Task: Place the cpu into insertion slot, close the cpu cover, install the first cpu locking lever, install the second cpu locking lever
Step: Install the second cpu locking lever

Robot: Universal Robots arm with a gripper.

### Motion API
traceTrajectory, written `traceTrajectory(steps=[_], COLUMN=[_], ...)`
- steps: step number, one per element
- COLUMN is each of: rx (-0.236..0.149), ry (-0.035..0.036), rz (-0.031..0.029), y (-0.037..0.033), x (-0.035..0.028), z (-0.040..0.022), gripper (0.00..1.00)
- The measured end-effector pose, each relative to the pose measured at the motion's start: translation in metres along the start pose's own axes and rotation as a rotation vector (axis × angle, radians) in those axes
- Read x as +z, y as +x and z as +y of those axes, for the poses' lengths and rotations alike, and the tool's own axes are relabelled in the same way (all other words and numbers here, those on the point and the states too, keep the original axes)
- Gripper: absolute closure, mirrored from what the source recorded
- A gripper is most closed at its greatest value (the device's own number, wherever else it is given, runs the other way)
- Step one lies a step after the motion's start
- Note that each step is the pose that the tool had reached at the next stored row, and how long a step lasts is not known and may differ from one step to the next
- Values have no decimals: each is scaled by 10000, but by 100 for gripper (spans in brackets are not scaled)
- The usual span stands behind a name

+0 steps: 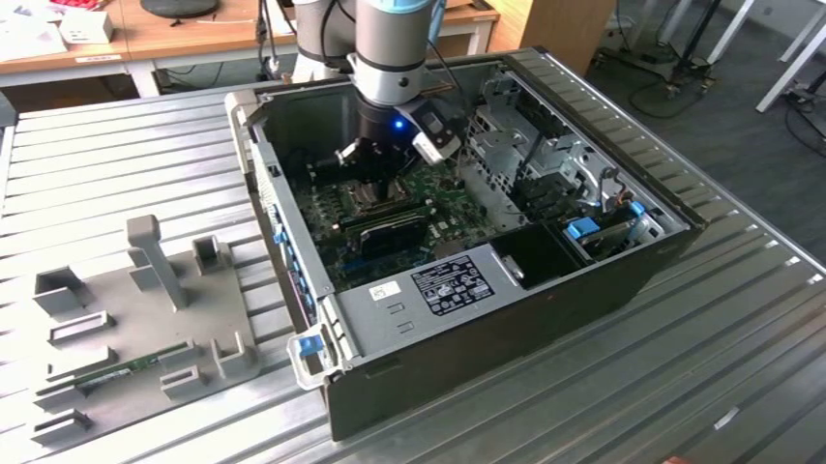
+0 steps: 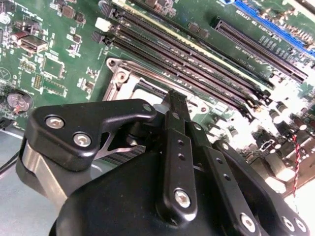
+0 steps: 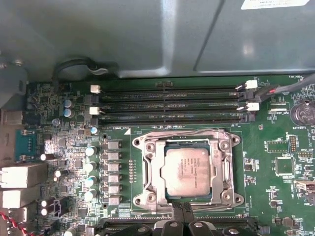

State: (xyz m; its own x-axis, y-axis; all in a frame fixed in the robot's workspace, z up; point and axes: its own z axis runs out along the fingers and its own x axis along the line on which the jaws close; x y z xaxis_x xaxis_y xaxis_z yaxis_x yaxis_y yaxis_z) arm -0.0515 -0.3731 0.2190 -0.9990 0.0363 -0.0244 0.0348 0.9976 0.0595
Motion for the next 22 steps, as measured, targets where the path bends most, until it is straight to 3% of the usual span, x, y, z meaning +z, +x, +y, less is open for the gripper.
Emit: traceTrajectory(steps=[11, 15, 19, 22], rx=[0, -1, 0, 1], ry=[0, -2, 0, -1], rz=[0, -1, 0, -1], y=[2, 2, -74, -84], x=[-69, -68, -66, -65], z=[112, 114, 116, 117], gripper=[90, 90, 90, 90])
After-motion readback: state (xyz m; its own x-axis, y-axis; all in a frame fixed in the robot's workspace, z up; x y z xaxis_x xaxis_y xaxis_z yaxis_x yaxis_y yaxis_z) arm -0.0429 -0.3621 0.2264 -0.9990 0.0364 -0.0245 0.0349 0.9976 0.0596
